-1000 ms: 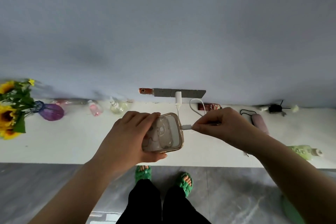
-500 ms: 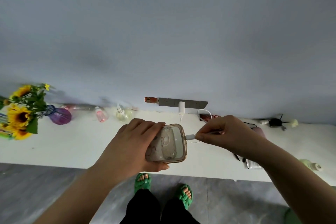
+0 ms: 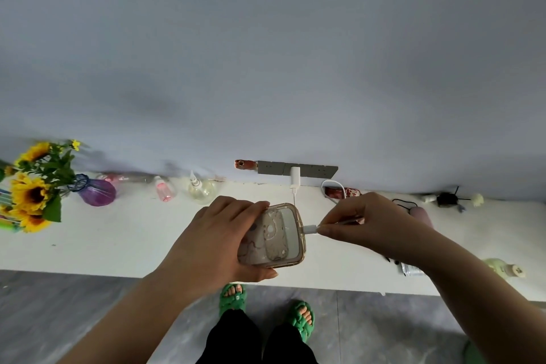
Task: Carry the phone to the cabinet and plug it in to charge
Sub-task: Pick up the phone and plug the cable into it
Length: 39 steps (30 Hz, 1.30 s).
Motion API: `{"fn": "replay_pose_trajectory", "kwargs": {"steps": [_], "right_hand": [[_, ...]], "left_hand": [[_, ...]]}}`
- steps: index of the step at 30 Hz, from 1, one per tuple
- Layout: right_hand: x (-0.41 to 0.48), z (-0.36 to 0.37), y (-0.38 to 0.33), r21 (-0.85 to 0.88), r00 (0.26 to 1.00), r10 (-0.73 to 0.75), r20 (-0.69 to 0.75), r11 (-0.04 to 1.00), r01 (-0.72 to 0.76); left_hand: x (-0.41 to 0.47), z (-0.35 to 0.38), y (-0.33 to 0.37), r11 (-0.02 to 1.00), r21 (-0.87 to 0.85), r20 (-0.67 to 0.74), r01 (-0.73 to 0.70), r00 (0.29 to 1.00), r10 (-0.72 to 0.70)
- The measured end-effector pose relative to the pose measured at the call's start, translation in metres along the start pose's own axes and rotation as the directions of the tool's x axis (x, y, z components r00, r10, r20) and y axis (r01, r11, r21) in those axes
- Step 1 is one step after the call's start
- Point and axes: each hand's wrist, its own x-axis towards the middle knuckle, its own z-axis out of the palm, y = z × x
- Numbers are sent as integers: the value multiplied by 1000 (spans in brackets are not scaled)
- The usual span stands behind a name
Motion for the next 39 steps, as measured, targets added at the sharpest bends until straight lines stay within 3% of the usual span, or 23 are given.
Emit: {"fn": "replay_pose_trajectory", "kwargs": {"steps": [16,30,36,39], "right_hand": [[9,16,-8,11,997,27,78,1000,-28],[10,29,-2,81,998,45,52,996,-49],[13,34,-5,-76,989,77,128,995,-68],[20,50,-12,-283,970,-30,240,954,100]], "left_hand": [[-1,-6,-4,994,100,37,-35,999,32],[0,-9,-7,981,175,35,-90,996,85],[0,0,-17,989,105,125,-101,988,88],[6,7,-22,990,100,172,-100,982,81]]}}
